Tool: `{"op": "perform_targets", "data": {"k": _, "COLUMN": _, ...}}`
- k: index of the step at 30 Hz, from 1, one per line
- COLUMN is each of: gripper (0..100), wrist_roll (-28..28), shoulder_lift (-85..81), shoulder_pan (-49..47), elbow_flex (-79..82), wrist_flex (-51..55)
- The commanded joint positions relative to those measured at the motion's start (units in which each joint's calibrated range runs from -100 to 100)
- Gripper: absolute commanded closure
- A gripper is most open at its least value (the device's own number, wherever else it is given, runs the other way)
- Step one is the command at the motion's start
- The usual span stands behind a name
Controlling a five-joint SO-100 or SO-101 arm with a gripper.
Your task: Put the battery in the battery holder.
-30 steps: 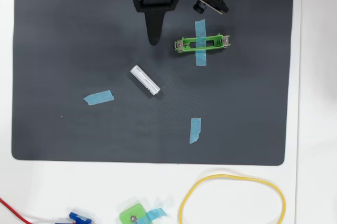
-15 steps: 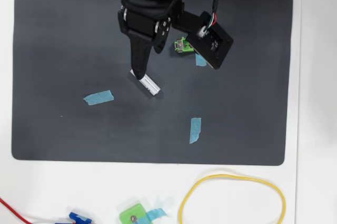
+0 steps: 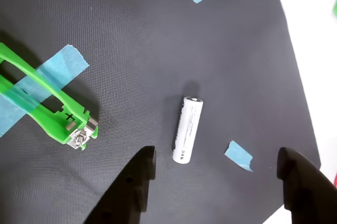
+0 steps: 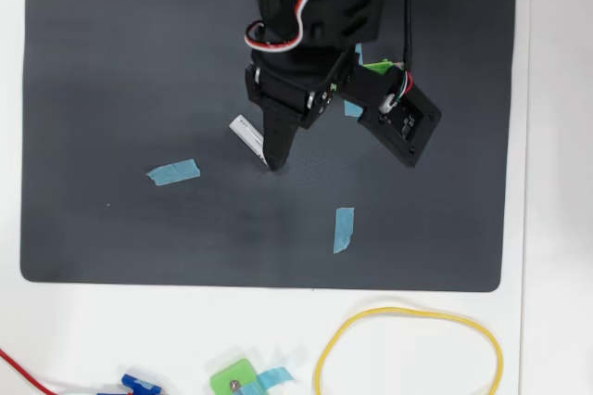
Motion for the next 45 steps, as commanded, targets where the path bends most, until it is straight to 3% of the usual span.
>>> {"op": "perform_targets", "data": {"k": 1, "gripper": 76, "wrist_roll": -0.2, "shoulder_lift": 7.6, "shoulder_pan": 0.0, "elbow_flex": -5.9, "wrist_flex": 0.2}}
{"op": "perform_targets", "data": {"k": 8, "gripper": 76, "wrist_roll": -2.9, "shoulder_lift": 17.3, "shoulder_pan": 1.3, "elbow_flex": -12.3, "wrist_flex": 0.2}}
{"op": "perform_targets", "data": {"k": 20, "gripper": 76, "wrist_roll": -3.8, "shoulder_lift": 18.9, "shoulder_pan": 5.5, "elbow_flex": -14.0, "wrist_flex": -0.5}}
{"op": "perform_targets", "data": {"k": 37, "gripper": 76, "wrist_roll": 0.4, "shoulder_lift": 19.1, "shoulder_pan": 6.0, "elbow_flex": -13.0, "wrist_flex": 0.2}}
{"op": "perform_targets", "data": {"k": 45, "gripper": 76, "wrist_roll": -4.1, "shoulder_lift": 19.1, "shoulder_pan": 7.5, "elbow_flex": -13.0, "wrist_flex": 0.1}}
